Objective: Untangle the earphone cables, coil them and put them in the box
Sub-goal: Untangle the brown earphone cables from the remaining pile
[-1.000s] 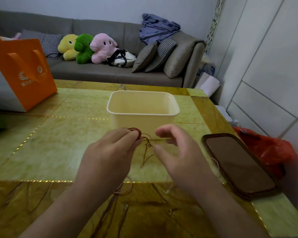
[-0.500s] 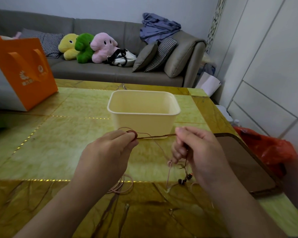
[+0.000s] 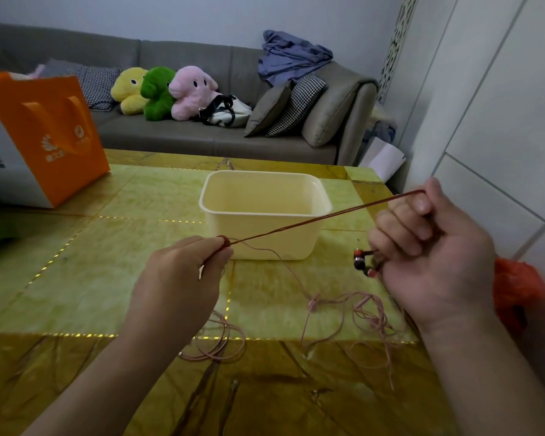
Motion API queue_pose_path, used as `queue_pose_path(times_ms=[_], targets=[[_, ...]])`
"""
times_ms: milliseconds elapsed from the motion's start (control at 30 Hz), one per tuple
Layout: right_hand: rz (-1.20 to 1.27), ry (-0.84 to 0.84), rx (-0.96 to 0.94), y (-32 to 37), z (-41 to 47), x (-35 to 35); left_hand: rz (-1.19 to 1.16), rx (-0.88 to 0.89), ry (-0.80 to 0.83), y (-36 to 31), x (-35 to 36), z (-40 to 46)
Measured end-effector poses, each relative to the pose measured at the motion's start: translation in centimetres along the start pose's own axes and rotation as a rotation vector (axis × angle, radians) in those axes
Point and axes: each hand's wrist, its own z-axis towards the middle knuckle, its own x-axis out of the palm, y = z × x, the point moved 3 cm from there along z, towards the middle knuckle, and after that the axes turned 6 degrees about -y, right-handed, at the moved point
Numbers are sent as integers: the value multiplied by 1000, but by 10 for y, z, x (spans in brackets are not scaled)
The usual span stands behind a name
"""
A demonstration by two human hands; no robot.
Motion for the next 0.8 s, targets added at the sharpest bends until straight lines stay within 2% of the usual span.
queue_pose_path(times_ms=[100,200,333,467,533,567,700,800], targets=[[21,-10,-24,2,1,-4,-3,0,-7,-3,-1,0],[-123,-60,-8,-3,1,-11,-5,-8,-19,-3,-2,1],[-502,-135,107,-16,1,-25,-32,-9,-49,-8,-8,2],[-987,-185,225,-31,-3,-27,-72,53,-74,-17,-10,0],[-1252,-102,167,-37,-9,-21,-88,89,-77,-19,-10,-2],[-1296,-40,118,-41,-15,-12,-79,114,-75,-20,-9,-3],[-1153,258,35,-64,-35,26,22,244,-67,-26,-4,-8],[-1184,269,27,-83,-39,37,81,328,-44,-30,0,-13]])
